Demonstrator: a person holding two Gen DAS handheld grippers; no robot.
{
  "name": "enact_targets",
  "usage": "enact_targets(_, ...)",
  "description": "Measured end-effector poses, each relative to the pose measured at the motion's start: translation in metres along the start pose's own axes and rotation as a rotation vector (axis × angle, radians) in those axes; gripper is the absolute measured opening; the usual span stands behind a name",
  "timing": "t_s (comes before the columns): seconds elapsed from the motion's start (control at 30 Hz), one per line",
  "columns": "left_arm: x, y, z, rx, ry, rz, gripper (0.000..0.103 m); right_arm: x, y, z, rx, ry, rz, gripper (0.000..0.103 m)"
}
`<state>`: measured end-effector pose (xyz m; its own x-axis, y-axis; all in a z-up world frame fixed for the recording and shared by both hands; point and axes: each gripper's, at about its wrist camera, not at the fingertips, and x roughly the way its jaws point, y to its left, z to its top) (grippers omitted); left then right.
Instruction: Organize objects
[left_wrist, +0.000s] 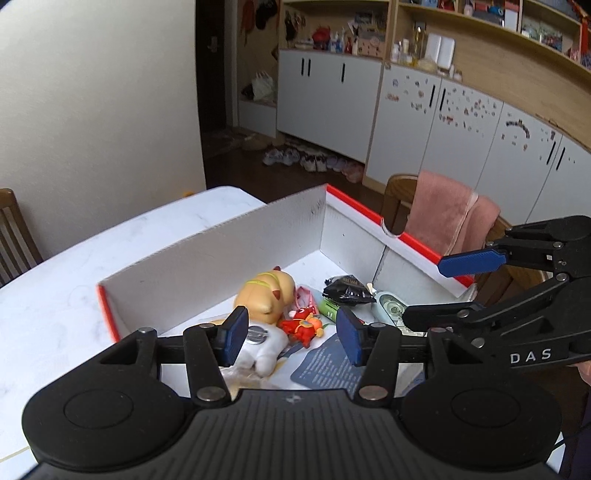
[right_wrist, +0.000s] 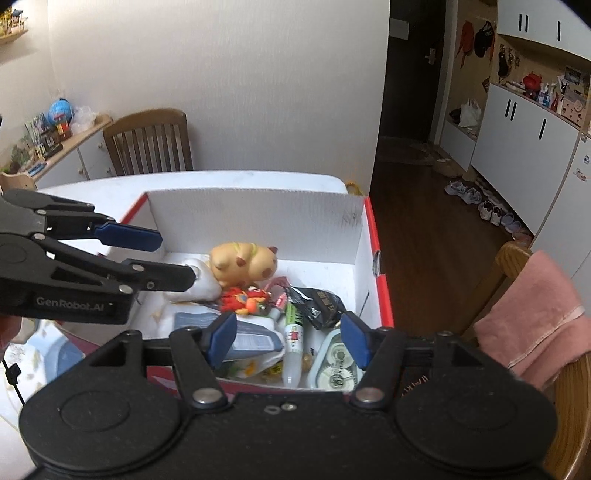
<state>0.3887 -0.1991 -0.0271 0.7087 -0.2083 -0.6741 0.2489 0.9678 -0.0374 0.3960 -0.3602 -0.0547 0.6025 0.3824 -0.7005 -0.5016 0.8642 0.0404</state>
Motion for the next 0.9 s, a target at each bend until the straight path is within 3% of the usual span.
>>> enact_targets(0.1,-0.018,0.005,-0.004,-0.02,-0.029,-0.002,0.052,-0.011,0.01,-0.001,0.01,-0.02,0.004,0.062)
enact_targets(0.17,-0.031,0.008,-0.007,-0.035,-0.055,0.001,0.062,-0.018,0.017,-0.001,0.013,-0.036,0.006,0.063)
enact_targets(0.43,-0.077,0.016,-0.024,-0.044,-0.138,0.014,0.064,-0.041,0.048,-0.003,0.017,-0.087,0.004,0.067)
enact_targets(0.5,-0.085,0.018,-0.029,-0.043,-0.148,0.019,0.069,-0.044,0.056,-0.004,0.018,-0.093,-0.001,0.067)
enact_targets(0.6,-0.095,0.021,-0.035,-0.04,-0.156,0.028,0.073,-0.05,0.064,-0.006,0.028,-0.103,-0.003,0.074)
enact_targets(0.67,-0.1,0.023,-0.038,-0.042,-0.154,0.043,0.084,-0.053,0.07,-0.008,0.031,-0.112,-0.006,0.076)
enact_targets(0.73,-0.105,0.025,-0.042,-0.052,-0.155,0.045,0.085,-0.057,0.075,-0.009,0.036,-0.122,-0.011,0.079)
enact_targets(0.8,-0.109,0.028,-0.046,-0.064,-0.146,0.047,0.086,-0.061,0.08,-0.011,0.048,-0.134,-0.007,0.085)
enact_targets(0.9,-0.114,0.033,-0.051,-0.079,-0.143,0.056,0.098,-0.069,0.084,-0.014,0.072,-0.162,-0.002,0.098)
